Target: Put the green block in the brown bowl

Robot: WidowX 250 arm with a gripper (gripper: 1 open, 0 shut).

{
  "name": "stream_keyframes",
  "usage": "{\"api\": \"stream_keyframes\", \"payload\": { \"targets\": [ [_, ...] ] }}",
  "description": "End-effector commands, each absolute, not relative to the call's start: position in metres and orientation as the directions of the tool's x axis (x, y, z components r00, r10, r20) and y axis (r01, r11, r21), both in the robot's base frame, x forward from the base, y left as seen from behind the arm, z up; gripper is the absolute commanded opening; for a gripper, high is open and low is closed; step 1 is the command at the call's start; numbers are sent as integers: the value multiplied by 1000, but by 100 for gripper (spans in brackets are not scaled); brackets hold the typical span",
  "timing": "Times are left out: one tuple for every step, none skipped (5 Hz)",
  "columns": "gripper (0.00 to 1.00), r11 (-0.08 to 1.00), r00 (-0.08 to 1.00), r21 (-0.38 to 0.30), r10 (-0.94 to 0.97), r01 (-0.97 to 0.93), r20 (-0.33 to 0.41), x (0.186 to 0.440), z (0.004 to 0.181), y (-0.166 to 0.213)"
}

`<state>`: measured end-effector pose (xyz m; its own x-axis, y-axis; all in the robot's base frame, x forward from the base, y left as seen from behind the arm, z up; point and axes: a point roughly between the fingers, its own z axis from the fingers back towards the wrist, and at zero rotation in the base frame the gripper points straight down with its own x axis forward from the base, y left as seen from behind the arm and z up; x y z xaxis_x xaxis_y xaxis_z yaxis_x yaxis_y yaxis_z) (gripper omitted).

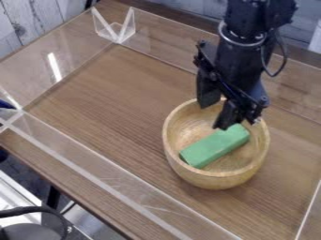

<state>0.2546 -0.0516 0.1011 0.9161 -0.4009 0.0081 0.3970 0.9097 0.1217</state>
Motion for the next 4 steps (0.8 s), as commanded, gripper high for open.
{"api": "stream_keyframes", "payload": {
  "targets": [
    [100, 914, 918, 128, -393, 385, 46, 268, 114, -52],
    [100, 910, 914, 124, -403, 395, 46, 273, 113, -49],
    [100, 906, 909, 121, -413, 405, 46, 277, 114, -46],
    [100, 907, 910, 111, -412, 406, 42, 278, 108, -45]
  ]
}}
